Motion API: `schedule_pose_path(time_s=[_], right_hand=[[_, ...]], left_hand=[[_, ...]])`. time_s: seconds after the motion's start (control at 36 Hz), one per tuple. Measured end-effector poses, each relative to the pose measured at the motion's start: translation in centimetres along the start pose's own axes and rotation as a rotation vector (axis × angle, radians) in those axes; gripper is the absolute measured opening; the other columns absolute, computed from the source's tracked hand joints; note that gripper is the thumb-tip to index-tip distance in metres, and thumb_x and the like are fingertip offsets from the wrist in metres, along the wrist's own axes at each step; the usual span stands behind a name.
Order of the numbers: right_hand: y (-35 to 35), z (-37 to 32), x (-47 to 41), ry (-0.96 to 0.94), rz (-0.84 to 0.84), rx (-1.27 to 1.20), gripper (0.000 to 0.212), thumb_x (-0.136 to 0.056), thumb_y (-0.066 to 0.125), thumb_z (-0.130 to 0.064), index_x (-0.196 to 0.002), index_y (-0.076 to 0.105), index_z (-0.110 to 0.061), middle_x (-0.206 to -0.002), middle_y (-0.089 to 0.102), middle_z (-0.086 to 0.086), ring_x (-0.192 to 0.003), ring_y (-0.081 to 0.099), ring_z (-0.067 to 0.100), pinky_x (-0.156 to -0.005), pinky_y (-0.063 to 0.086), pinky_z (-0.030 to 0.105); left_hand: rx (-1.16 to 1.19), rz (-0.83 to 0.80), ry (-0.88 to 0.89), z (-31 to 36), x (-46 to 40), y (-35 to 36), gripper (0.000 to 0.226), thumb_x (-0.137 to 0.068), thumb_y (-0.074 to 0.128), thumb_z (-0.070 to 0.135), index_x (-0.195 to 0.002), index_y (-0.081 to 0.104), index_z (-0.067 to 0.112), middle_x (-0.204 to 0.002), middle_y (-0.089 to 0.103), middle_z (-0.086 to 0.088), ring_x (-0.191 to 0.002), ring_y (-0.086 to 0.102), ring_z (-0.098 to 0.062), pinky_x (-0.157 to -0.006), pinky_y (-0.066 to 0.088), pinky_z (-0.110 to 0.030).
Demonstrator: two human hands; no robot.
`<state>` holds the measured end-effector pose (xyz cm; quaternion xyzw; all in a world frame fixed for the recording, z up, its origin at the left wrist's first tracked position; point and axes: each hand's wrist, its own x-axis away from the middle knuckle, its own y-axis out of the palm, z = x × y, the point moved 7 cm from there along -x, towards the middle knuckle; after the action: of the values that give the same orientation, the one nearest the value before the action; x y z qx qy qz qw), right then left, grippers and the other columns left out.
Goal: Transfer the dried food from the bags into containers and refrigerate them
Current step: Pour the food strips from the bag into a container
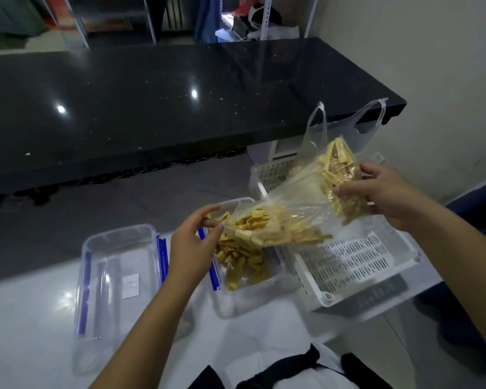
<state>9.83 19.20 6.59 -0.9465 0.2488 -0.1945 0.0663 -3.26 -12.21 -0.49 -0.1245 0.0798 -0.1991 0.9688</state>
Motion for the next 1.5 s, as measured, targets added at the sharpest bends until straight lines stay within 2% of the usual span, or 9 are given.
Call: schedule_pose_path(time_s=[0.17,0.28,0.39,0.56,0.81,1.11,1.31,1.42,1.5], right_hand=[[0.0,-0.8,0.0,-0.042,0.007,-0.015,0.075,-0.037,0.094,-0.03,-0.108,0.07,-0.022,-0.095,0.078,0.004,-0.08,0.076,0.027,-0.055,0.058,0.033],[0.6,-0.3,-0.4,-0.012,0.025,0.037,0.051,-0.062,0.088,-0.011,-0.109,0.069,-0.021,-0.098,0.078,0.006,-0.083,0.076,0.03,-0.067,0.063,0.045],[1.3,-0.9,-0.1,-0.036,-0.004,0.001,0.067,-0.045,0.09,-0.028,-0.109,0.069,-0.021,-0.096,0.078,0.003,-0.082,0.077,0.025,-0.058,0.059,0.032],[4.6,-1.3,-0.1,-0.042,-0.101,-0.016,0.054,-0.058,0.088,-0.016,-0.108,0.07,-0.023,-0.097,0.078,0.003,-0.084,0.076,0.024,-0.06,0.06,0.034],[8.8,-2.9,-0.4,-0.063,-0.161,-0.014,0.041,-0.072,0.084,-0.009,-0.108,0.069,-0.021,-0.083,0.076,-0.003,-0.075,0.075,0.019,-0.058,0.057,0.03],[12.1,-2.9,-0.4,-0.079,-0.211,-0.004,0.044,-0.069,0.087,-0.013,-0.109,0.07,-0.024,-0.095,0.077,0.0,-0.082,0.076,0.024,-0.065,0.061,0.037],[15.7,-0.4,-0.3,-0.188,-0.072,0.519,0.051,-0.07,0.086,-0.039,-0.11,0.055,-0.039,-0.097,0.066,-0.017,-0.077,0.068,0.004,-0.062,0.057,0.024],[17.0,1.4,0.0,-0.176,-0.056,0.714,0.074,-0.07,0.081,-0.056,-0.136,0.051,-0.038,-0.119,0.061,-0.013,-0.098,0.063,0.012,-0.078,0.053,0.032],[16.3,1.8,1.3,-0.219,-0.014,0.627,0.066,-0.076,0.078,-0.051,-0.136,0.054,-0.038,-0.128,0.06,-0.016,-0.113,0.059,0.011,-0.091,0.053,0.038]], left_hand=[[0.054,0.062,0.079,1.6,-1.1,-1.2,0.027,-0.09,0.07,0.008,-0.11,0.069,0.026,-0.088,0.07,0.02,-0.089,0.067,0.001,-0.074,0.048,-0.007],[0.069,0.058,0.019,0.4,-1.6,-0.8,0.026,-0.09,0.07,0.006,-0.106,0.069,0.027,-0.089,0.07,0.011,-0.089,0.066,-0.002,-0.074,0.051,-0.014],[0.034,0.039,-0.007,-1.2,-1.0,-0.4,0.025,-0.091,0.069,0.007,-0.106,0.07,0.028,-0.091,0.07,0.012,-0.09,0.066,-0.003,-0.072,0.051,-0.012],[0.015,0.018,-0.046,-2.3,0.1,0.2,0.029,-0.093,0.066,0.009,-0.101,0.07,0.036,-0.092,0.071,0.015,-0.092,0.065,0.0,-0.072,0.052,-0.012],[0.095,0.207,-0.114,-3.5,0.7,-2.4,0.027,-0.091,0.064,0.005,-0.101,0.071,0.029,-0.089,0.07,0.01,-0.087,0.065,-0.007,-0.068,0.051,-0.013],[0.061,0.289,-0.138,-4.5,1.6,-4.5,0.027,-0.089,0.061,0.005,-0.096,0.07,0.03,-0.091,0.07,0.008,-0.088,0.065,-0.013,-0.074,0.051,-0.024],[-0.056,0.007,-0.17,-5.2,2.0,-1.0,0.019,-0.094,0.065,0.015,-0.103,0.073,0.029,-0.102,0.071,0.013,-0.098,0.064,0.001,-0.075,0.045,-0.006],[-0.051,0.005,-0.205,-5.6,2.1,-0.7,0.022,-0.096,0.062,0.015,-0.108,0.073,0.03,-0.113,0.068,0.012,-0.107,0.062,-0.004,-0.079,0.044,-0.006],[-0.019,0.041,-0.228,-5.6,1.9,-1.3,0.026,-0.096,0.058,0.012,-0.107,0.072,0.031,-0.115,0.067,0.011,-0.107,0.062,-0.006,-0.083,0.047,-0.015]])
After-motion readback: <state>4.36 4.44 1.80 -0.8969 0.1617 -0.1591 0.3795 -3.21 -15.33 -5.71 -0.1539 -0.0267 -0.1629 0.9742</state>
